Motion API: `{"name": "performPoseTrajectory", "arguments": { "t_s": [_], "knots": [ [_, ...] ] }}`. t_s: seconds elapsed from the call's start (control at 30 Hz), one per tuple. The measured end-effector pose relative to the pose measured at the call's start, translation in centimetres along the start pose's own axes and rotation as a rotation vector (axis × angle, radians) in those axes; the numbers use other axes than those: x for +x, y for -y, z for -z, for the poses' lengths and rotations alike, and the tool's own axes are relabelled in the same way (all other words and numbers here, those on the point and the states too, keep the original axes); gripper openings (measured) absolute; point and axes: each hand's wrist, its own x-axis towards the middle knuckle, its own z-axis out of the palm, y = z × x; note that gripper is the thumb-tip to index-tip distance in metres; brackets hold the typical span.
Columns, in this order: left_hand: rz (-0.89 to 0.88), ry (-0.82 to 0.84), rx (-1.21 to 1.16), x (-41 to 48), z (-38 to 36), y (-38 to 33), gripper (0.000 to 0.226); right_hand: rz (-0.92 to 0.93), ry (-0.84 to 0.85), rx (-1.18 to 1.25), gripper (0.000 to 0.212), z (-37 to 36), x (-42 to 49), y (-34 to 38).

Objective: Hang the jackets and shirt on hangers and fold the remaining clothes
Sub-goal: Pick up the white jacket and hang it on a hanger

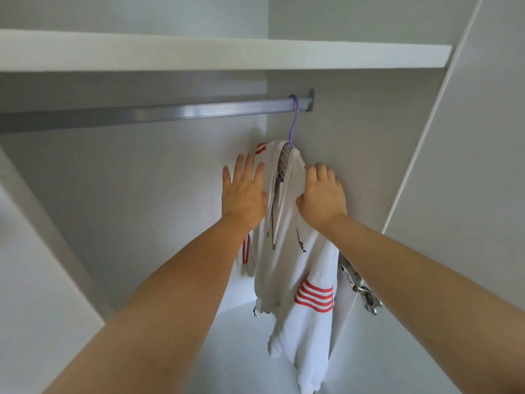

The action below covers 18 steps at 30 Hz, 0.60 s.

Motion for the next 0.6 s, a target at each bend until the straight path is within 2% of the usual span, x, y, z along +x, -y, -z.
{"name": "performPoseTrajectory", "arguments": {
  "t_s": [0.1, 0.3, 0.6],
  "knots": [
    [-0.005, 0.041, -0.036, -2.5, 0.2, -0.6, 0.064, -0.018, 0.02, -0.011, 0.062, 0.3, -2.6, 0.4],
    [-0.094, 0.034, -0.111, -5.8, 2.6, -1.6, 0.065, -0.108, 0.001, -0.028, 0.061, 2.7, -8.4, 1.6],
    [-0.461, 0.01, -0.304, -14.4, 7.1, -2.9, 0.07, -0.381, -0.049, -0.18, 0.063, 8.3, -21.3, 5.0]
  ]
}}
